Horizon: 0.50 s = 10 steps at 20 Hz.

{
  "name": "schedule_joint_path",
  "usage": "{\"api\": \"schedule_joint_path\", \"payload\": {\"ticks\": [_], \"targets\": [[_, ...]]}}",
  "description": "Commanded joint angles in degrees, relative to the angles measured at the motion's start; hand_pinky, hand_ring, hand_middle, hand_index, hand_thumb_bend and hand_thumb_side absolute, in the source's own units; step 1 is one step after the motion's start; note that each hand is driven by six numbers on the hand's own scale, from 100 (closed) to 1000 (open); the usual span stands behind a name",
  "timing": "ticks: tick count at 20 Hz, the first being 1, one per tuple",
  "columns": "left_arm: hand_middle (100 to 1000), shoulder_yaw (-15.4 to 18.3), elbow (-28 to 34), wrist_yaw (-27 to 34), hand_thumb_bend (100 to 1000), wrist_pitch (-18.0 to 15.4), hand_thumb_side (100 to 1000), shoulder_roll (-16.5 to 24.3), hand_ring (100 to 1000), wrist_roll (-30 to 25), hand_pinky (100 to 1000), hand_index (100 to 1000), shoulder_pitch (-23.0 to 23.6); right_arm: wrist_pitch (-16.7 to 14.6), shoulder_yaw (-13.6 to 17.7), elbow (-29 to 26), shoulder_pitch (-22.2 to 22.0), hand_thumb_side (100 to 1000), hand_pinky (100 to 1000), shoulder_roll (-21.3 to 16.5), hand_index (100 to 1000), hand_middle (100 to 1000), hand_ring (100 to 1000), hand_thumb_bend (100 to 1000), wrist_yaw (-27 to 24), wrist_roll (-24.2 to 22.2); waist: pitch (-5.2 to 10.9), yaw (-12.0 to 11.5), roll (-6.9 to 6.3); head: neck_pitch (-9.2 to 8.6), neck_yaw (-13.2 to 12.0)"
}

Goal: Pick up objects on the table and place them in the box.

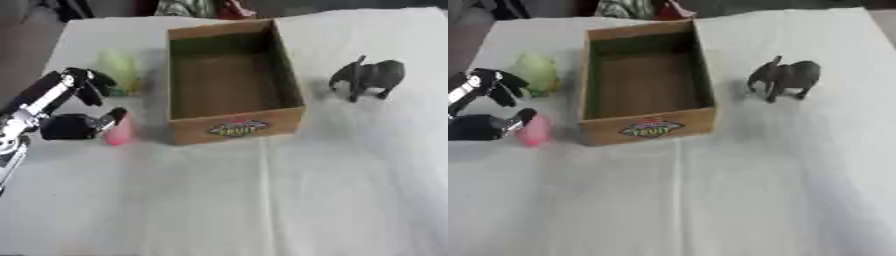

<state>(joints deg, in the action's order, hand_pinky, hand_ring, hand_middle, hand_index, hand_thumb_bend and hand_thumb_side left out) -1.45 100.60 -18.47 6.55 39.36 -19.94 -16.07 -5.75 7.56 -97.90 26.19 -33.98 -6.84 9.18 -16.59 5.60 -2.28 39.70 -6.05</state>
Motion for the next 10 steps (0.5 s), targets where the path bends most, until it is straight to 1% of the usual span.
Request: {"api": "schedule_joint_path", "payload": {"ticks": [1,5,10], "targets": [[613,1.9,1.2,-2.2,355,0.6,322,2.1,590,-1.9,633,786,0.4,-0.1,0.7,-0.4,0.4,100,609,-1.1,793,705,677,156,0.2,0.2,1.21,-0.1,0.18,-0.66,0.2],[613,2.3,0.9,-5.1,359,1.2,323,1.8,591,-2.3,633,786,1.4,-0.1,0.6,-0.5,0.5,100,610,-1.1,795,706,679,152,0.1,0.0,1.21,-0.3,0.35,-0.69,0.2],[613,2.2,0.8,-6.0,359,1.2,323,1.6,591,-2.3,633,786,1.4,-0.1,0.6,-0.4,0.5,100,610,-1.1,795,706,679,152,0.1,0.0,1.21,-0.3,0.39,-0.72,0.2]]}}
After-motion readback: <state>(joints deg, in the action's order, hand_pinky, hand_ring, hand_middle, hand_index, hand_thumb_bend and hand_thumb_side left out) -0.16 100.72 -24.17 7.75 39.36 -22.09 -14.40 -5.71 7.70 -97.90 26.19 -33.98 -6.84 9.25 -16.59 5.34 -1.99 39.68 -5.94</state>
